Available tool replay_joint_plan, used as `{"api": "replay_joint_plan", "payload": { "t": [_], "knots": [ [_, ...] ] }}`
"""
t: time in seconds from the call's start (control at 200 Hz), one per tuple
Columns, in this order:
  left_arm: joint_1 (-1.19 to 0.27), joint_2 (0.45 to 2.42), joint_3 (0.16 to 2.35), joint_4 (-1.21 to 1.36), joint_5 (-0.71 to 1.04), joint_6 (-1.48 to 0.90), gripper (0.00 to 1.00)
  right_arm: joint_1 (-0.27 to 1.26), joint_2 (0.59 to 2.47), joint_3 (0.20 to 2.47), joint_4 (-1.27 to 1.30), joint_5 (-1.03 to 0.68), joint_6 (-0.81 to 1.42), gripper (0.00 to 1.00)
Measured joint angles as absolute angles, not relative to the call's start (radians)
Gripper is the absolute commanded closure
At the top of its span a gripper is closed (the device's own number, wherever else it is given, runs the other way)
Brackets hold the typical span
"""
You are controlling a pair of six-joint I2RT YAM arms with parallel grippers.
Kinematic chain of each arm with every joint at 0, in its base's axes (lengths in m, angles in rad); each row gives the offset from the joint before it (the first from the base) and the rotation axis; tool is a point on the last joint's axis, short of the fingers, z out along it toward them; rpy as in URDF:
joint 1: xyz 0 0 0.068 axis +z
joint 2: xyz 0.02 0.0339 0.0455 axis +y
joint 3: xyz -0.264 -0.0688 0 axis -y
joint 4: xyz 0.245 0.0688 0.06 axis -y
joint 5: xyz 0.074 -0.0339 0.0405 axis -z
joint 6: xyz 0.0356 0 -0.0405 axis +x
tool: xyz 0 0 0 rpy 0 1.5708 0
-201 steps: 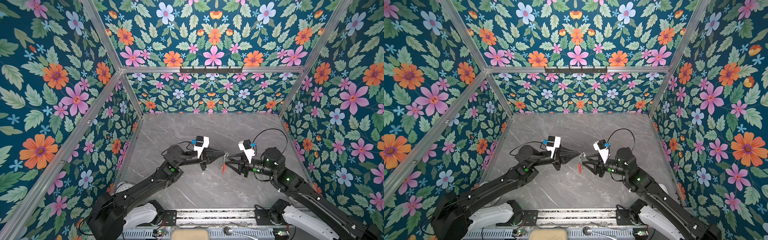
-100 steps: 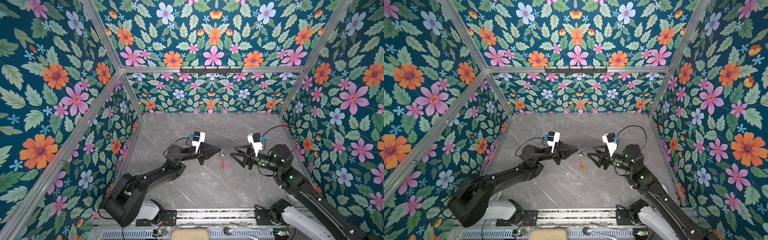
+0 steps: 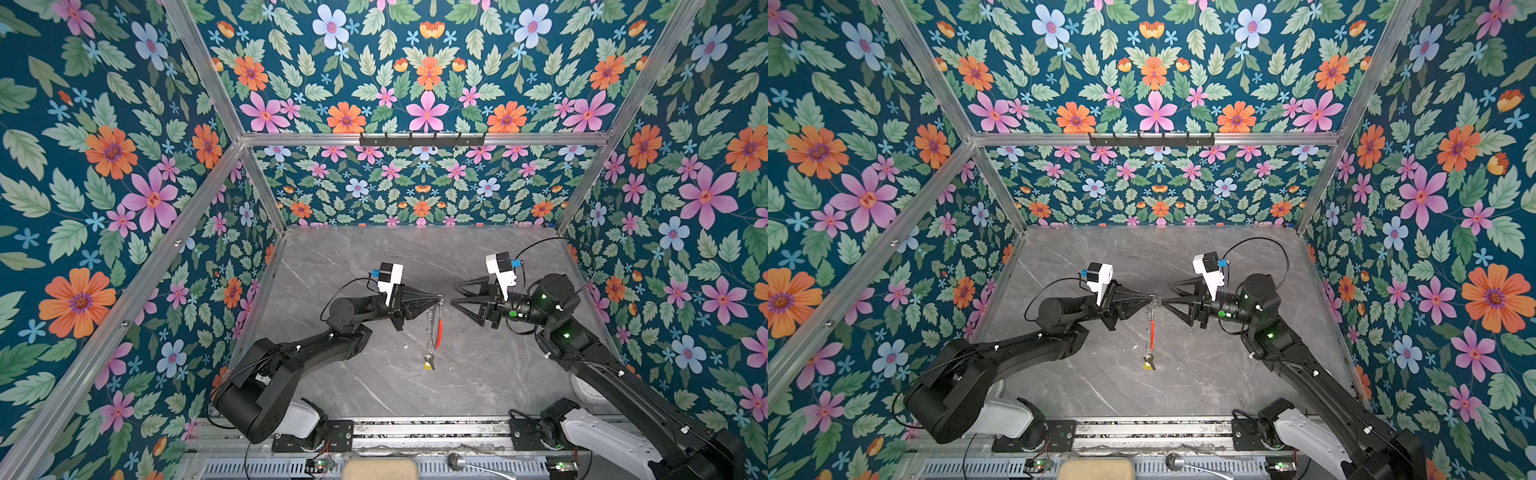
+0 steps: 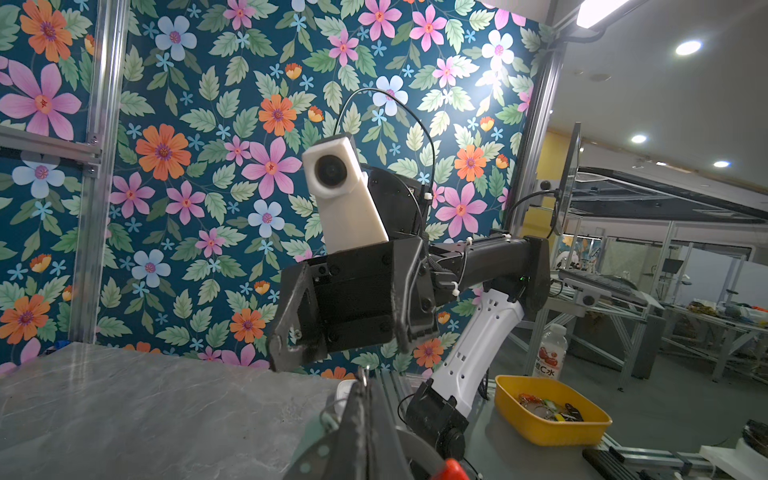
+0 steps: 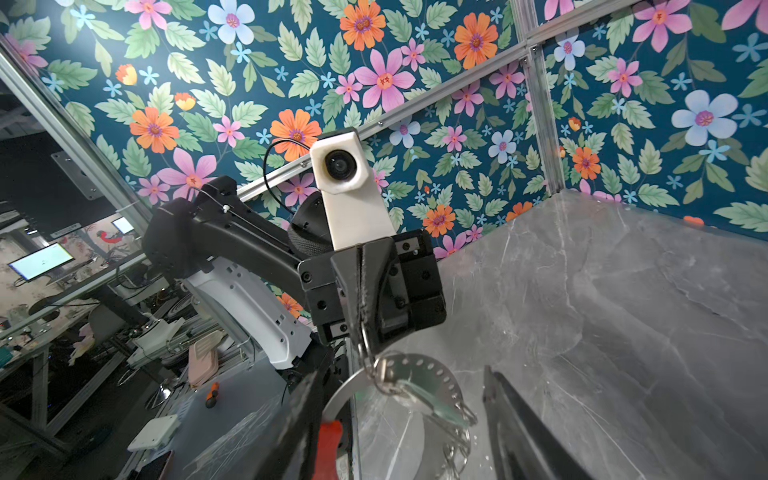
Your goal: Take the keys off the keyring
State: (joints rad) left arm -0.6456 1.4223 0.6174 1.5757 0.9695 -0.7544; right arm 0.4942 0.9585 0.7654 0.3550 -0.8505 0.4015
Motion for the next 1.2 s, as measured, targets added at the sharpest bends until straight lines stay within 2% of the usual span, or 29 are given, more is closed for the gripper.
{"api": "replay_joint_plan", "payload": {
  "t": [0.315,0.57,0.75,0.835,1.0,1.12,1.2],
  "knots": [
    [-0.649,1.411,0.606,1.578,0.964,-0.766,1.00,0.539,1.023,0.820,0.355,-0.887,0.406,0.63],
    [-0.650,1.412,0.607,1.579,0.962,-0.780,1.00,0.559,1.033,0.830,0.337,-0.904,0.381,0.74],
    [-0.650,1.417,0.607,1.584,0.961,-0.782,1.00,0.561,1.037,0.825,0.332,-0.905,0.373,0.78],
    [-0.651,1.417,0.607,1.585,0.961,-0.782,1.00,0.562,1.039,0.822,0.330,-0.905,0.370,0.83],
    [-0.653,1.420,0.609,1.586,0.960,-0.789,1.00,0.561,1.040,0.820,0.318,-0.896,0.360,1.00],
    [-0.655,1.422,0.609,1.584,0.955,-0.801,1.00,0.561,1.036,0.820,0.308,-0.886,0.359,1.00],
    [-0.656,1.420,0.609,1.583,0.956,-0.806,0.83,0.562,1.028,0.820,0.295,-0.882,0.358,1.00]
  ]
}}
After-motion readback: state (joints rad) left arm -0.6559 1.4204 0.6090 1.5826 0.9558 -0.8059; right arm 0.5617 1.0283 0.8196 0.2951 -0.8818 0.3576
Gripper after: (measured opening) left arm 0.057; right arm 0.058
